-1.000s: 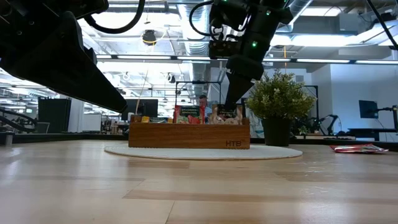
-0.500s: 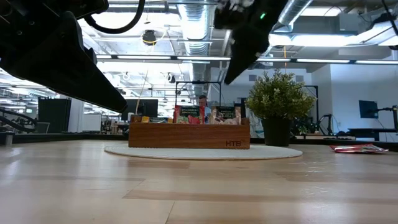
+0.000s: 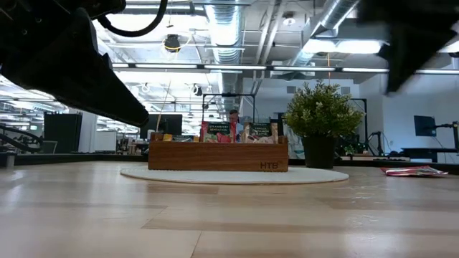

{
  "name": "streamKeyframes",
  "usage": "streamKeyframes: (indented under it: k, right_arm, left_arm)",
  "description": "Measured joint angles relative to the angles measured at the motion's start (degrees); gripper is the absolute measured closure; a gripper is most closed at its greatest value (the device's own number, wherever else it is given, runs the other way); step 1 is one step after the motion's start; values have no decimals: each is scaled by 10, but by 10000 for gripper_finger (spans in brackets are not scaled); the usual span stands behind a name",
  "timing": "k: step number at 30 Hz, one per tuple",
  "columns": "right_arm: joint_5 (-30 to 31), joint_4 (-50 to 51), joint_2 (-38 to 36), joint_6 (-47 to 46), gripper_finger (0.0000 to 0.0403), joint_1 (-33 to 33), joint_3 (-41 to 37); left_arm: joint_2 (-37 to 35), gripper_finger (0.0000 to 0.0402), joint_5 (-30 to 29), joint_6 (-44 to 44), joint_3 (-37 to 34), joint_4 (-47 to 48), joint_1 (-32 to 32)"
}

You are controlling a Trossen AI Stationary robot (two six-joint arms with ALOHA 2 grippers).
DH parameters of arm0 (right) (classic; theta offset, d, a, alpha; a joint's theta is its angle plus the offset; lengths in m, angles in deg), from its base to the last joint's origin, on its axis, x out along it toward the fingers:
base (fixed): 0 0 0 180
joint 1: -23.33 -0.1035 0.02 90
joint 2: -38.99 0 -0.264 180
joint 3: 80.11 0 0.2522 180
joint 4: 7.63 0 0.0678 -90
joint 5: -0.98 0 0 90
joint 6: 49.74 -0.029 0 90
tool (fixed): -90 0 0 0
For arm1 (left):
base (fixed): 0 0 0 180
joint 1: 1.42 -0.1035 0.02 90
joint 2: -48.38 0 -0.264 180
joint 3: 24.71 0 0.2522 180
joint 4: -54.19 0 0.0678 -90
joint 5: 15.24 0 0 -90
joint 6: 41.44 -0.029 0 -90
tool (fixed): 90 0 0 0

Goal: Pick & Place Tea
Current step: Put the red tea bag into the middle section of the wooden organizer

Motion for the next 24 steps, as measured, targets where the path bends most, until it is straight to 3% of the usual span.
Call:
streamKeyframes:
  k: [5,10,17,24]
  right_arm:
    - [17,7,-45,-285,281,-33,-123]
    - [49,20,-46,-502,289,10,-214]
    - [106,-31,22,-496,390,96,-257]
    - [100,-105,106,-373,398,129,-232]
  left_arm:
    - [0,248,-2,0,0,-13,0]
    - [0,248,-3,-2,0,-20,0]
    - [0,253,-3,-2,0,-20,0]
    - [0,271,-4,-2,0,-20,0]
